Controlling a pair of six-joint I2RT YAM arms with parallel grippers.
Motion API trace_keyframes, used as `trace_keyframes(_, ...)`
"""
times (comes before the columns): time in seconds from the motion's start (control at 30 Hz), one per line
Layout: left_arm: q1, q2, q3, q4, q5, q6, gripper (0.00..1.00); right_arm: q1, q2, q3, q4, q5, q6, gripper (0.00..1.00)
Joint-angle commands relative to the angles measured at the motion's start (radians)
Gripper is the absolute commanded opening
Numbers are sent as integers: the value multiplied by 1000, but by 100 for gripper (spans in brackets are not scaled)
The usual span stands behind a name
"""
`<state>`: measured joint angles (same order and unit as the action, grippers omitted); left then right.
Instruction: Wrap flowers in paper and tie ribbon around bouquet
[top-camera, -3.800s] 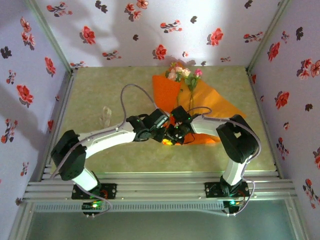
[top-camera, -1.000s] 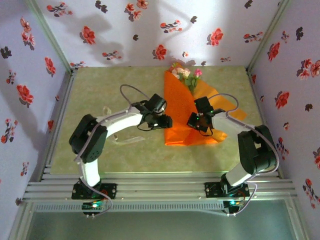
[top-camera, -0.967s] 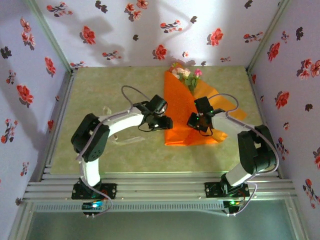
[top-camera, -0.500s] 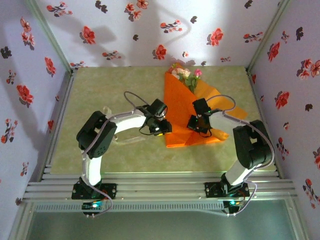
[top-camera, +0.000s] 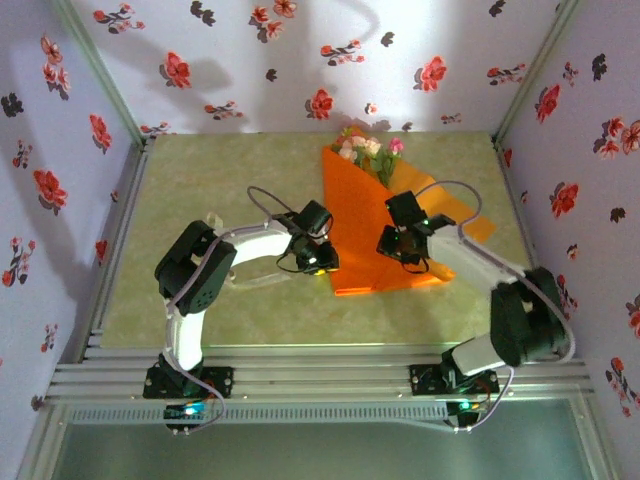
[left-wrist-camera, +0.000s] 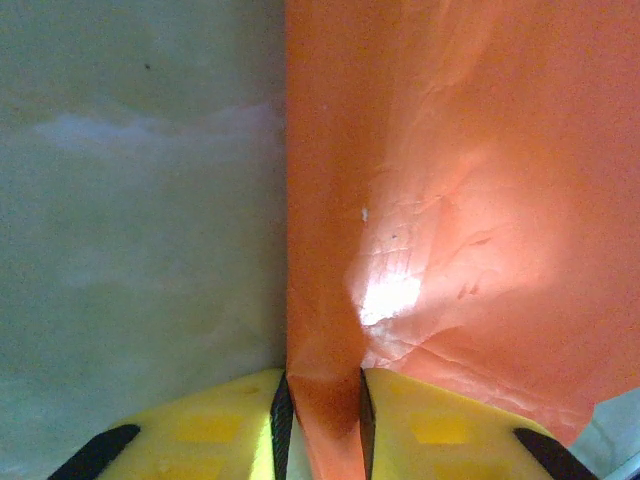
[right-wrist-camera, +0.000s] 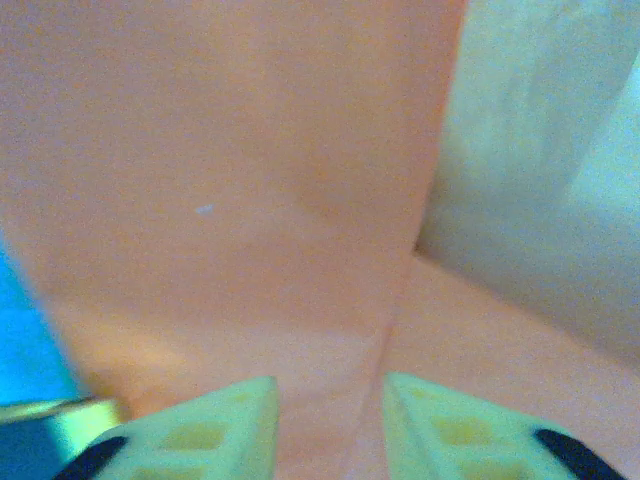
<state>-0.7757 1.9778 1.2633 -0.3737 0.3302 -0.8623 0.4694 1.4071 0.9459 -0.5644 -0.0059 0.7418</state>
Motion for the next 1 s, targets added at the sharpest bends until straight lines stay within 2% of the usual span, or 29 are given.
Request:
trace_keyframes(0.0, -4, 33, 6, -34, 17, 11, 26, 89, -77, -58, 6, -56, 60, 27)
trace_keyframes(0.1, -4, 32, 6, -31, 21, 14, 26, 168, -36, -136, 201, -205, 166, 21)
trace_keyframes(0.23, -4, 35, 7, -29, 26, 16, 26, 192, 71, -157, 299, -232, 241, 16)
trace_keyframes(0.47, -4, 27, 8, -19, 27, 19, 27, 177, 189, -178, 223, -196, 301, 11)
trace_keyframes(0.57, -5, 6, 8, -9, 23, 19, 31, 152, 204, -214, 192, -189, 298, 11)
trace_keyframes(0.73, -13, -56, -29, 43, 25, 10, 42, 111, 218, -296, 310, -259, 325, 11)
trace_keyframes(0.87, -14, -94, -95, 125, 78, -27, 40, 90, 252, -324, 360, -292, 331, 9)
trace_keyframes(0.97, -16, -103, -130, 121, 93, -50, 38, 74, 253, -347, 380, -300, 328, 8)
